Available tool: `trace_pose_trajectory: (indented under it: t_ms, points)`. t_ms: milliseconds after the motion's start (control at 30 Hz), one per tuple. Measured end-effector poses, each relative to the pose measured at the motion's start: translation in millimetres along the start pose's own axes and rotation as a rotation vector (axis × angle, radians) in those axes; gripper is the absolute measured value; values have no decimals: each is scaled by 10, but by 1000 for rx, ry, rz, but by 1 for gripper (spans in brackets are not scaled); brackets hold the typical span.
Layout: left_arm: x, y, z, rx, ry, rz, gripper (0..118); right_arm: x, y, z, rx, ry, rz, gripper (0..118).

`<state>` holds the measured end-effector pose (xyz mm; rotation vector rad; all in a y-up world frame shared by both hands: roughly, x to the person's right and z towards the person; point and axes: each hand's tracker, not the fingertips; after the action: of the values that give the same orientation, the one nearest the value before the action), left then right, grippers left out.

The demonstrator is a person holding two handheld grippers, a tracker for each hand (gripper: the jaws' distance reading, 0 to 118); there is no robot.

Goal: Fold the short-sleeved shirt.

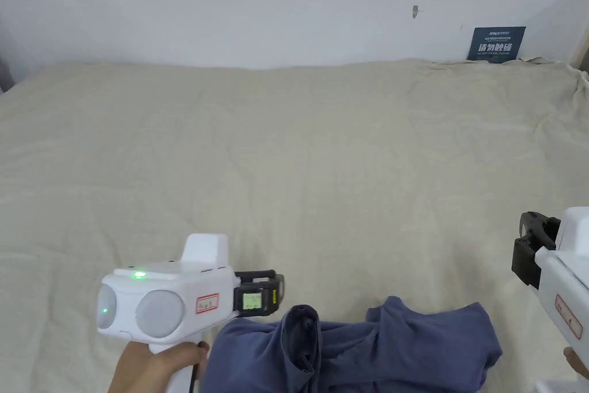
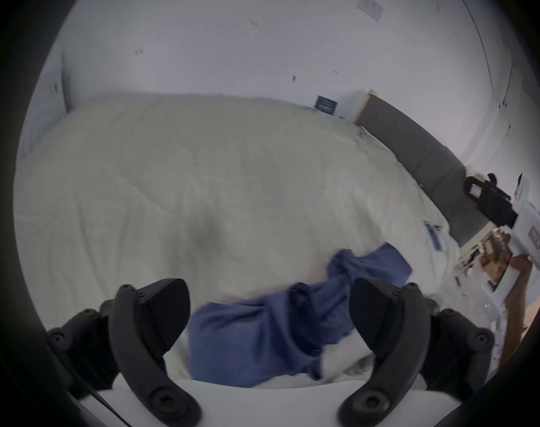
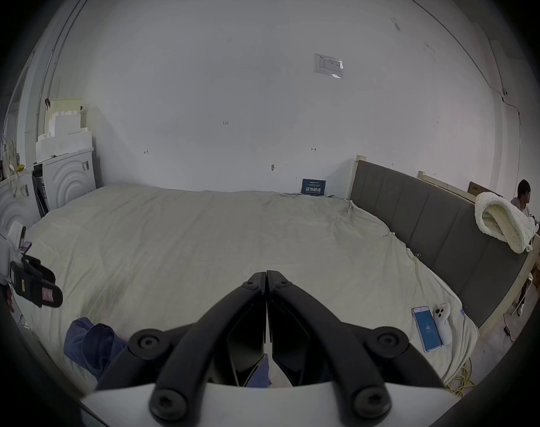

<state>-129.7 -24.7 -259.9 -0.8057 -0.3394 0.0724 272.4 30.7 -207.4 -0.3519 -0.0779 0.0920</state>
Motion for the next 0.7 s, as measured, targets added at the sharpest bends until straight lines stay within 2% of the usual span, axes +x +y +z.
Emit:
trace_pose_trajectory:
  t_ms: [100,133,233,267,467,700]
  points:
    - [-106,-128,3,27,22,5,64,-11,10,-3,3,3,0,0]
    - [-134,-177,-9,30,26,6,43,-16,8,0,3,3,0,0]
    - [-165,-341,-93,28,46,-5,0,-23,7,-3,2,4,2,0]
    - [-174,-398,-114,22,76,-22,0,-27,5,3,1,4,1,0]
    - [-67,-721,-354,-44,47,-24,0,-28,-5,17,-8,1,-2,0]
    - [340,-882,-613,-97,-8,-64,0,11,-18,41,-20,-12,5,0]
